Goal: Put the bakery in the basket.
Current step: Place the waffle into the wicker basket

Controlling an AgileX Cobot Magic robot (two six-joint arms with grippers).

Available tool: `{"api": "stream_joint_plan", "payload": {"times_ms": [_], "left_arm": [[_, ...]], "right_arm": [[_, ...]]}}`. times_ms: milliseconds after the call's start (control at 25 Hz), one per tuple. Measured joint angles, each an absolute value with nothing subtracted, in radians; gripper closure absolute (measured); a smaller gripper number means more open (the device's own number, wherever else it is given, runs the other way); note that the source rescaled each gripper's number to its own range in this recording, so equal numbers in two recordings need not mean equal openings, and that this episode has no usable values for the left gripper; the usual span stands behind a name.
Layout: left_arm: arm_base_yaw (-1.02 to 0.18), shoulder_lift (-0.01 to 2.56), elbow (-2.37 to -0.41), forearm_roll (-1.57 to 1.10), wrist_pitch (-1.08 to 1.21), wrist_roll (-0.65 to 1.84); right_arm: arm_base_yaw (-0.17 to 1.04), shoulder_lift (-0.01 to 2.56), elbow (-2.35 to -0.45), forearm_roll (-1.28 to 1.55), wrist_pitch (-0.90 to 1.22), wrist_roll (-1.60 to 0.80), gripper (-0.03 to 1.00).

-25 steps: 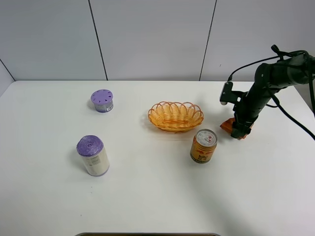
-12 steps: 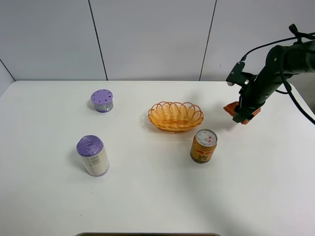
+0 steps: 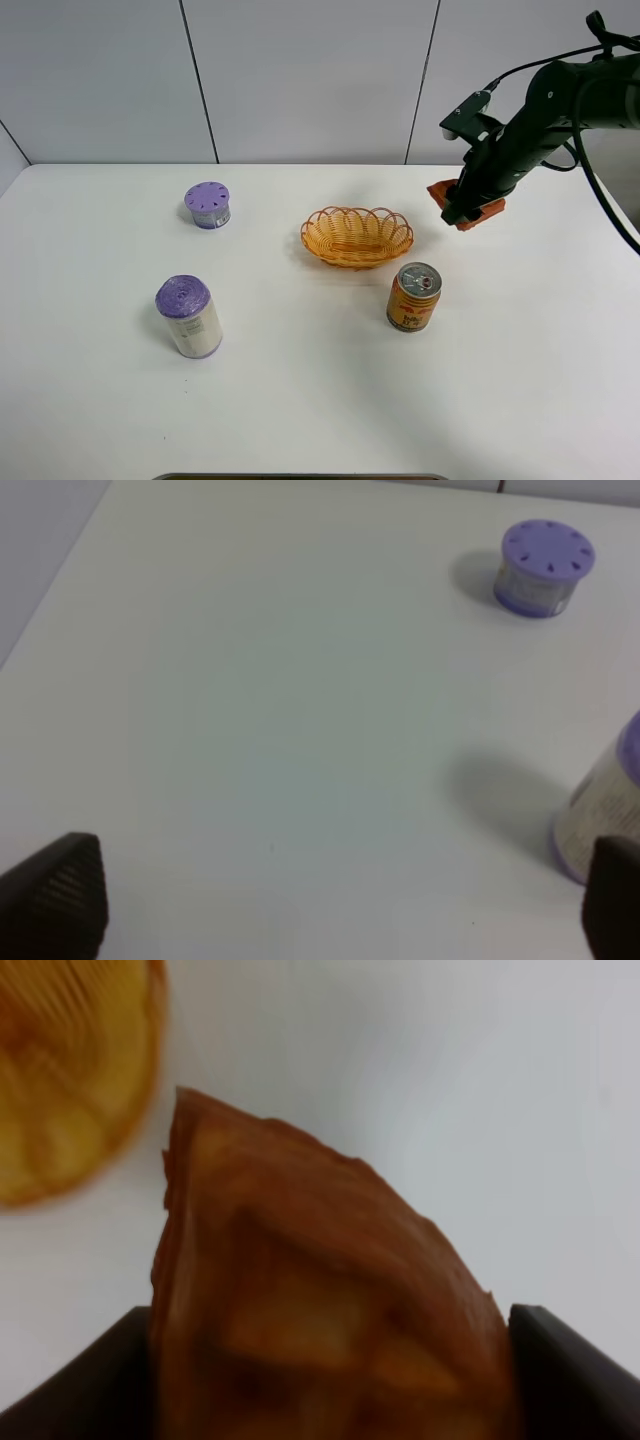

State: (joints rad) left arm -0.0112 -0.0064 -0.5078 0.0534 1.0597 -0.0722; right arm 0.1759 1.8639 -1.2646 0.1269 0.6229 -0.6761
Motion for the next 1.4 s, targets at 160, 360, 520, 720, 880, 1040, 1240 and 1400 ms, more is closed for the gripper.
{"api": "stream_joint_plan", "payload": {"times_ms": [160,360,520,720,880,1040,1240,1400], "left_arm": [[-0.011,-0.006,-0.508,0.053,1.06,-0.072],[-0.011,-0.006,-0.508,0.053,1.06,-0.072],[-0.011,-0.006,-0.508,0.053,1.06,-0.072],[-0.011,-0.006,-0.508,0.053,1.06,-0.072],[-0.011,-0.006,-0.508,0.053,1.06,-0.072],[-0.011,-0.006,-0.508,0.053,1.06,-0.072],[-0.011,-0.006,-0.508,0.053,1.06,-0.072],[-0.011,-0.006,-0.508,0.053,1.06,-0.072]], "right_arm": [[0.247,1.864,-1.265,0.152,0.572,-0.542,0.97],[0.324,1.864,-1.265,0.161,0.493,-0.397,0.97],[0.384,1.864,-1.265,0.161,0.42,-0.269,0.97],[0.442,1.864,-1.265,0.163,0.341,-0.135,0.97],[0.452,1.864,-1.265,0.157,0.326,-0.017,0.97],[0.453,1.868,-1.265,0.111,0.326,0.095,0.97],[0.461,1.927,-1.265,0.065,0.326,0.151,0.97],[0.464,1.972,-1.264,0.065,0.3,0.154,0.97]]}}
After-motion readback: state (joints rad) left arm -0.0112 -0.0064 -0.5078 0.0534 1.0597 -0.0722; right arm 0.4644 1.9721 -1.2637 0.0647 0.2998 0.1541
